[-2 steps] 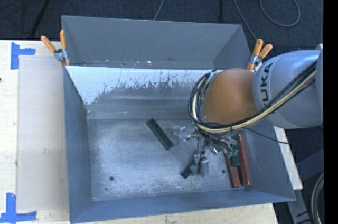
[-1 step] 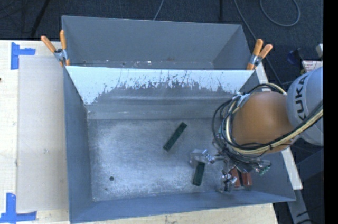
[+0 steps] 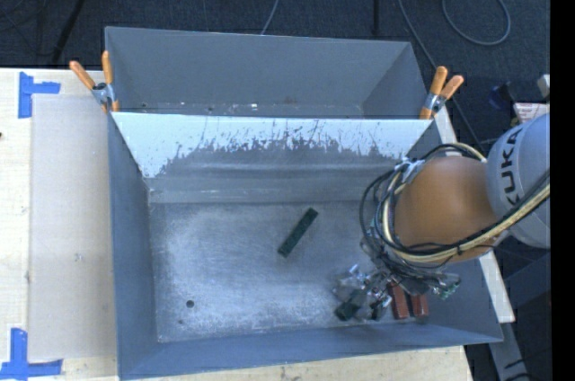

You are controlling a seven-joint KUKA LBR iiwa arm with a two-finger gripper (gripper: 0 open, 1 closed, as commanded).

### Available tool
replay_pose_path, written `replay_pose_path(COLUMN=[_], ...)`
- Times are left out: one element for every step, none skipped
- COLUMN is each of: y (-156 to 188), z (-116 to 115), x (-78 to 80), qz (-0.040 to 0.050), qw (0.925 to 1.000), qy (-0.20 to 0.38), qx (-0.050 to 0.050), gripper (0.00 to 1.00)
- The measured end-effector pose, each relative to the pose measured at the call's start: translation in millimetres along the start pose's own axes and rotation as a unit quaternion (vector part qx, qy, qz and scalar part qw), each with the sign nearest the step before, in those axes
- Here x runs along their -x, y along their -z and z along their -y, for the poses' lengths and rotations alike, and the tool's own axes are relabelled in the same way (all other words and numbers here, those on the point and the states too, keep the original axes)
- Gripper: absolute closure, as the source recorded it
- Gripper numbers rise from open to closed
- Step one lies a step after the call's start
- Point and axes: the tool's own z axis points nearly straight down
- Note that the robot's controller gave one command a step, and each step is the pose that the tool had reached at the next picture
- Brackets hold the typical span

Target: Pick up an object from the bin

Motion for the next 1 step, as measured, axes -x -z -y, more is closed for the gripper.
replay_pose_path(y=[166.2], z=[-6.2], x=[43.3], qz=[0.0037], qw=[0.9999], qy=[-0.011], qx=[-0.003], gripper=[1.0])
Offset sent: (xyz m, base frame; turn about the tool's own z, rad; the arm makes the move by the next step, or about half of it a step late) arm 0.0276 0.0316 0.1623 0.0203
